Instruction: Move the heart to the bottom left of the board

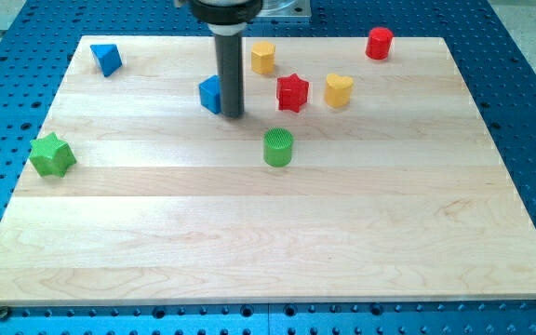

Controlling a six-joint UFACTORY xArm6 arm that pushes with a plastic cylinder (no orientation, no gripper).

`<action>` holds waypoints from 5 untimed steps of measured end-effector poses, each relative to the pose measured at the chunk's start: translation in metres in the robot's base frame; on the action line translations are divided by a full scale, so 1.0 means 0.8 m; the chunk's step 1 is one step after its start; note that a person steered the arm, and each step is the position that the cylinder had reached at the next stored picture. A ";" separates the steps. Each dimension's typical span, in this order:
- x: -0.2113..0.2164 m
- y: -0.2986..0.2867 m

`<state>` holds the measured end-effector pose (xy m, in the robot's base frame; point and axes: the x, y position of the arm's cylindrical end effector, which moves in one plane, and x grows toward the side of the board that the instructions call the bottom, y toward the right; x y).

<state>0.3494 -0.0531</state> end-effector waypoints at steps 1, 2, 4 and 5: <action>-0.029 0.064; -0.044 0.116; 0.065 0.257; 0.067 0.258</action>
<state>0.4033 0.1533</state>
